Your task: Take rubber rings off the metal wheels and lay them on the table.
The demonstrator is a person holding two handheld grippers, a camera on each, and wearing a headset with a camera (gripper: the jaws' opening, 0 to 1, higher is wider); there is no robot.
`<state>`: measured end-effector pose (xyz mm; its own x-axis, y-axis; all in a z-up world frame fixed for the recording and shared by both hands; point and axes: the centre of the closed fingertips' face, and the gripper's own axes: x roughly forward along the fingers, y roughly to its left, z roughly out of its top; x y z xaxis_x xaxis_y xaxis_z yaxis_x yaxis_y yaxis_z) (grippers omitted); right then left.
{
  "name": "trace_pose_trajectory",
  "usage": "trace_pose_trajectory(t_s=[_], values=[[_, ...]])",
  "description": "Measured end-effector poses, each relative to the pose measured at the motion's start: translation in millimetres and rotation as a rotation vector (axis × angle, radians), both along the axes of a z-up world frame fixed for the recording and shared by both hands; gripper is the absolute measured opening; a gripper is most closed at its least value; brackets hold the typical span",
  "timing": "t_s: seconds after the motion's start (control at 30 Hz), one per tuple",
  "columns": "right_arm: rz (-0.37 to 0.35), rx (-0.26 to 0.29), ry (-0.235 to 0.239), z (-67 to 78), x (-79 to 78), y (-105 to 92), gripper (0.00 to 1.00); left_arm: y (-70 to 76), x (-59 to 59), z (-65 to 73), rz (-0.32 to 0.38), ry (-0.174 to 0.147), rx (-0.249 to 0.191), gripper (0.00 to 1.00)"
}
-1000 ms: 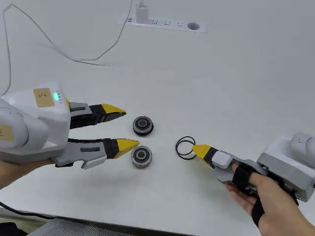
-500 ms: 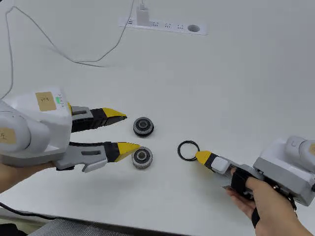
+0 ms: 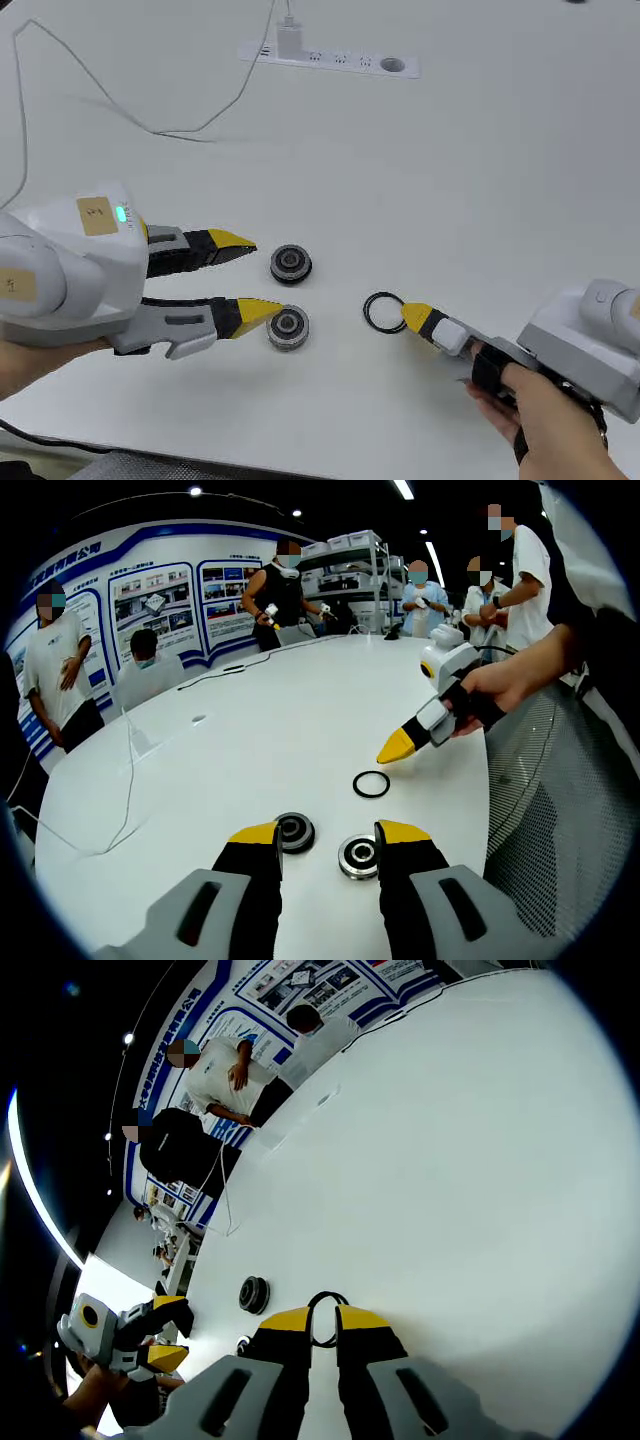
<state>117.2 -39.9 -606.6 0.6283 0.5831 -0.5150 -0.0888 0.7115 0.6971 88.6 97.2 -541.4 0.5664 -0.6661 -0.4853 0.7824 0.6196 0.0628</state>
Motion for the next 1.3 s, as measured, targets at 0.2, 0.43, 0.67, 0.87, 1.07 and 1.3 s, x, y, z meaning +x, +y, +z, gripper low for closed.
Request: trace_pose_trajectory(t_s=[0.2, 0.43, 0.67, 0.87, 1.07, 1.3], values=[[0.001, 0.030, -0.016, 5.9, 2.8, 4.5, 0.14, -3.7, 8.4, -0.1, -0.017, -0.014, 0.019, 0.38], [0.050, 0.120, -0.023, 16.0, -2.9, 23.0, 0.19, -1.0, 21.1, -17.9, -0.028, 0.014, 0.064, 0.37], [0.090, 0.148, -0.036, 24.2, -8.7, 34.9, 0.19, -3.3, 38.0, -28.0, -0.023, 0.030, 0.064, 0.35], [0.110, 0.158, -0.021, 20.7, -11.6, 40.5, 0.19, -5.0, 49.0, -41.5, -0.004, 0.064, 0.057, 0.28], [0.124, 0.166, -0.007, 20.3, -15.6, 46.4, 0.19, -4.7, 55.0, -49.1, 0.010, 0.076, 0.060, 0.27], [0.133, 0.178, 0.006, 18.2, -16.8, 52.5, 0.19, -3.5, 55.6, -51.4, 0.011, 0.082, 0.061, 0.23]])
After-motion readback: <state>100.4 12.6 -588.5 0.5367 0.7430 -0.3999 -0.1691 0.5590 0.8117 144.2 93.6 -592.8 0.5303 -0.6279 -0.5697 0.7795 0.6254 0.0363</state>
